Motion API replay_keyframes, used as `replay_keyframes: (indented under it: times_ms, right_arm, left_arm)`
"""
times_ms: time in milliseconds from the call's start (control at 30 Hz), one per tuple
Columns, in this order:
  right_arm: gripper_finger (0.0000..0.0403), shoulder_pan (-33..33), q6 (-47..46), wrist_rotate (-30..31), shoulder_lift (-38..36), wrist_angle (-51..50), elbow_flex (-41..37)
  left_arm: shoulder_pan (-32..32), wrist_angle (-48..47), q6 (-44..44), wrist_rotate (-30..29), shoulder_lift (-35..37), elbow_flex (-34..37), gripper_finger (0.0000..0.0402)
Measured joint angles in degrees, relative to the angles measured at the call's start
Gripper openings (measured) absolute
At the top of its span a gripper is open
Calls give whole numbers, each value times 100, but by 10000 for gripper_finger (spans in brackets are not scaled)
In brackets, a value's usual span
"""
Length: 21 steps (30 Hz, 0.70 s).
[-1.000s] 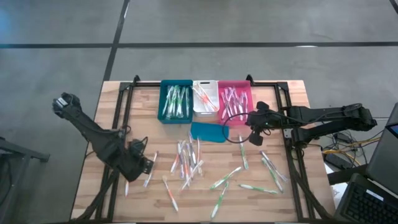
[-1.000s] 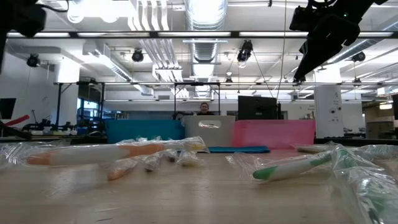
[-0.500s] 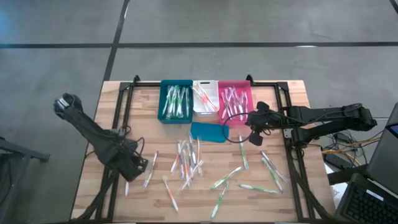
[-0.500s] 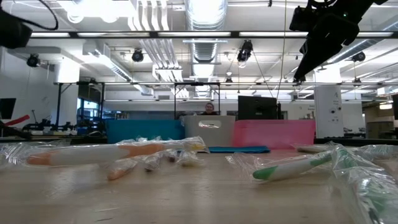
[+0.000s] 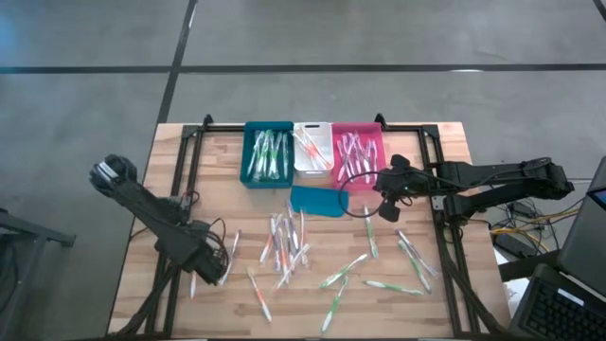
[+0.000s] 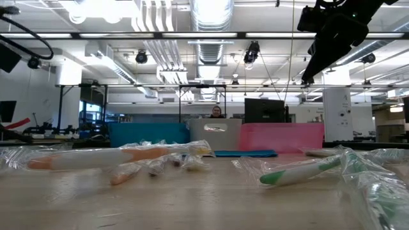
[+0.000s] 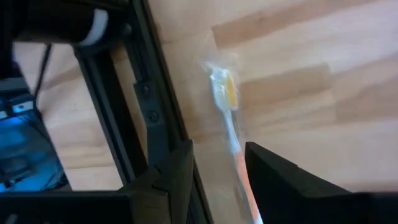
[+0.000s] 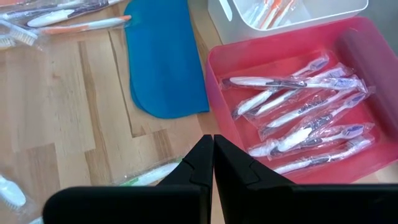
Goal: Pick & Place Toothbrushes
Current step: Put the orange toothbrush into the white bin
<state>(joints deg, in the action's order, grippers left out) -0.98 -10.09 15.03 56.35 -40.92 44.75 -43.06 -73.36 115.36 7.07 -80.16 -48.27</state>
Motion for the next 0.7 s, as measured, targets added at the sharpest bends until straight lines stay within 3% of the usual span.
replay_keyframes:
  times_ms: [333, 533, 700]
  right_arm:
    - [8, 1, -2, 0, 1, 109, 0]
    - [8, -1, -2, 0, -1, 105, 0]
    - [8, 0, -2, 0, 1, 105, 0]
  left_arm:
    - [548, 11, -697, 39, -657, 4, 151]
    - [726, 54, -994, 449, -1028, 81, 151]
    - [726, 730, -1197, 587, -1099, 197, 151]
